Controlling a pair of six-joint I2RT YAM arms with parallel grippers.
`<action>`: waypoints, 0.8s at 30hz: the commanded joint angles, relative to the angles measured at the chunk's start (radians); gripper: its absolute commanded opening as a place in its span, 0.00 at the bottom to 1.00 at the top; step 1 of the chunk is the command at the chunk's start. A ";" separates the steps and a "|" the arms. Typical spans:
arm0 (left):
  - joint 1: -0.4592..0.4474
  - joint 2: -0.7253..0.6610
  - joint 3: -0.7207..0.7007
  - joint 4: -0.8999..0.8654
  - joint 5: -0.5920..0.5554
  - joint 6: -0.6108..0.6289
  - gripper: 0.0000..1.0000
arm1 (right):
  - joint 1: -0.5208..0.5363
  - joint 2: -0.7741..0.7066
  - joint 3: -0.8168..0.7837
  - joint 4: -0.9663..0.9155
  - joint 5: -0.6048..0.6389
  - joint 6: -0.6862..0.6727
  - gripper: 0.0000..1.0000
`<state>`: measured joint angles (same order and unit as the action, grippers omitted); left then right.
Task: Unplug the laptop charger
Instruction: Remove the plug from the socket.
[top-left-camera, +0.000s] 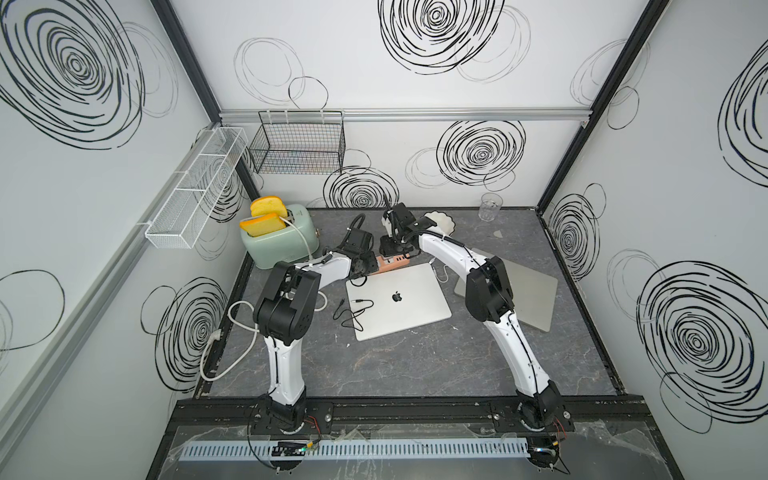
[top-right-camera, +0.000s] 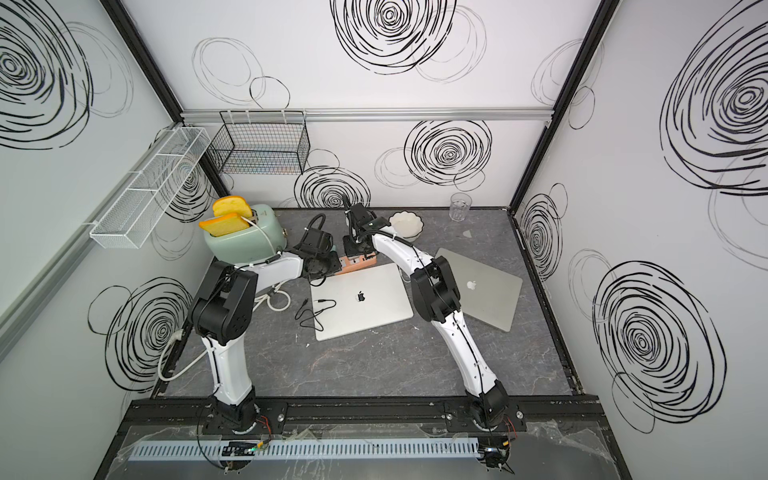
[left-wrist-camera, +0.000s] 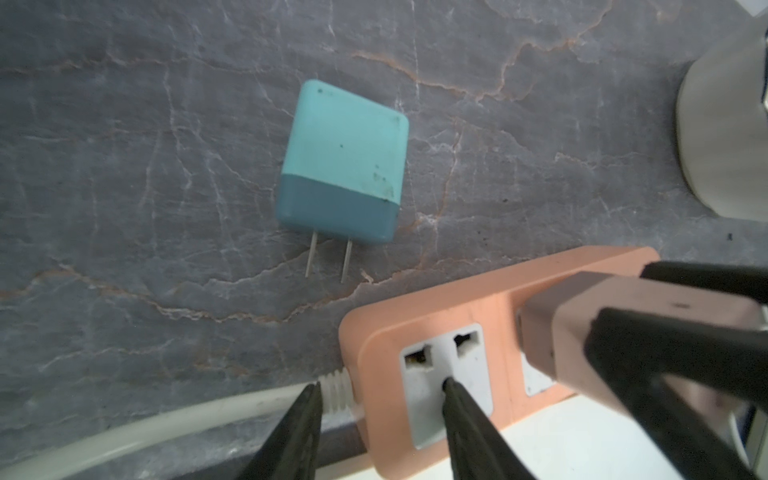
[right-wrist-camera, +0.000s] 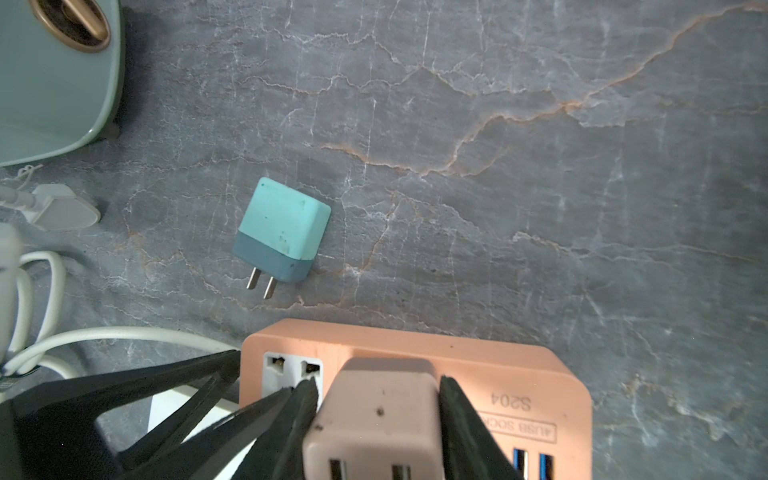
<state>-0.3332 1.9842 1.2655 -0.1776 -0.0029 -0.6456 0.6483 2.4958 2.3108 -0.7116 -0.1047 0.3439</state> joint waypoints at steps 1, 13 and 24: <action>0.002 0.058 -0.037 -0.023 -0.077 0.023 0.51 | 0.001 -0.020 0.050 -0.083 -0.074 0.020 0.23; -0.014 0.088 -0.066 -0.021 -0.065 0.030 0.50 | -0.005 -0.031 0.068 -0.093 -0.107 0.050 0.19; -0.015 0.149 -0.043 -0.034 -0.049 0.009 0.48 | 0.026 0.018 0.129 -0.157 -0.027 0.013 0.18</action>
<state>-0.3550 2.0151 1.2583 -0.0814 -0.0193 -0.6281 0.6327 2.5168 2.3734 -0.7891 -0.0719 0.3759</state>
